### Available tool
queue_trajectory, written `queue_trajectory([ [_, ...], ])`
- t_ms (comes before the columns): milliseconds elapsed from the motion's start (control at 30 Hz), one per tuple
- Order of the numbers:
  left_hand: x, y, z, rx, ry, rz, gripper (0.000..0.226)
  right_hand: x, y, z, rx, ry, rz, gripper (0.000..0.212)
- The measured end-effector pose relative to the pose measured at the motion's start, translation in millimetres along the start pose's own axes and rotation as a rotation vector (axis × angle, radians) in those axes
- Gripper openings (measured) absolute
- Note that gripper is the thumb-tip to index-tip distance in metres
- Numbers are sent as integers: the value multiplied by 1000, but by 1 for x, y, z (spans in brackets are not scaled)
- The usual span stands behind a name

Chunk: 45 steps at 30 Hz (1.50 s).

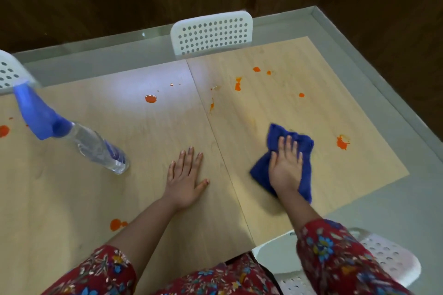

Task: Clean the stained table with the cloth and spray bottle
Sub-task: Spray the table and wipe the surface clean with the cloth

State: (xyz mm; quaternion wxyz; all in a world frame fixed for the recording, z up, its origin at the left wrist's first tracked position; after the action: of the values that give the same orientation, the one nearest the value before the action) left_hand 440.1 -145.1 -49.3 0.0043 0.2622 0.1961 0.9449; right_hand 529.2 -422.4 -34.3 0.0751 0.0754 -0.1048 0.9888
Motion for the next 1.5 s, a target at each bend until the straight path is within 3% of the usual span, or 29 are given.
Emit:
queue_trajectory([
  [100, 1, 2, 0, 7, 1, 7, 76, 42, -71, -24, 96, -48, 371, 61],
  [167, 1, 0, 0, -21, 19, 22, 77, 99, -69, -36, 181, -117, 645, 58],
  [200, 1, -1, 0, -27, 12, 16, 78, 111, -50, -36, 181, -134, 690, 57],
  [267, 0, 0, -2, -4, -5, -15, 81, 102, 0, -25, 180, -98, 649, 57],
  [333, 0, -1, -2, 6, 2, -19, 83, 67, 37, -11, 157, -87, 465, 57],
  [467, -1, -1, -2, -4, -2, -18, 83, 9, 5, -1, 93, 13, 166, 63],
  [500, 0, -1, -4, -7, -12, -23, 83, 12, -14, -5, 90, 23, 194, 63],
  [567, 0, -1, -5, 3, -13, -14, 82, 49, -48, -24, 144, -48, 461, 60],
  [633, -1, -1, -2, -3, 5, -8, 81, 102, -43, -33, 211, -138, 776, 56],
  [667, -1, -1, -2, -2, 4, -16, 81, 111, -23, -30, 214, -152, 844, 56],
  [733, 0, -1, -3, 12, -12, -31, 82, 95, 27, -15, 195, -124, 770, 56],
  [833, -1, -1, -2, 19, -13, -30, 83, 33, 82, 6, 138, -99, 427, 57],
  [967, 0, -1, -1, 27, 13, -24, 87, -11, 28, 11, 84, -3, 216, 65],
  [1000, 2, -1, -1, 39, 17, -20, 87, -3, 4, 3, 89, -8, 279, 64],
  [1067, 3, 1, 11, 72, 97, -14, 82, 37, -38, -22, 177, -102, 639, 60],
  [1133, 1, 2, 31, 76, 223, -13, 75, 68, -38, -27, 243, -207, 976, 58],
  [1167, -3, 3, 38, 81, 269, -18, 75, 59, -27, -21, 251, -188, 1029, 59],
  [1200, -10, 2, 46, 82, 305, -25, 74, 36, -18, -15, 256, -154, 973, 60],
  [1300, -38, -4, 67, 59, 391, -22, 66, -56, 5, 10, 129, -66, 386, 59],
  [1333, -49, -8, 76, 61, 420, -3, 64, -69, -6, 12, 95, -40, 272, 60],
  [1400, -70, -15, 94, 76, 479, 31, 59, -56, -53, 0, 131, -43, 340, 62],
  [1500, -100, -26, 115, 76, 543, 91, 53, 9, -107, -27, 224, -103, 724, 58],
])
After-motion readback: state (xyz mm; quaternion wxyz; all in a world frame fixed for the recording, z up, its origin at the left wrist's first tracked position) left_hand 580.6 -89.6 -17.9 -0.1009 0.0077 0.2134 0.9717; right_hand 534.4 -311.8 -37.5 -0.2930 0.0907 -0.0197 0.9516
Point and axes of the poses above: each hand's wrist, its own x-axis away from the middle knuckle, its own z-axis out of the back of the hand, y = z × x, the point moved 8 cm from there along -x, towards the middle knuckle, and after that the axes turned 3 degrees about -y, right-handed, at the moved point
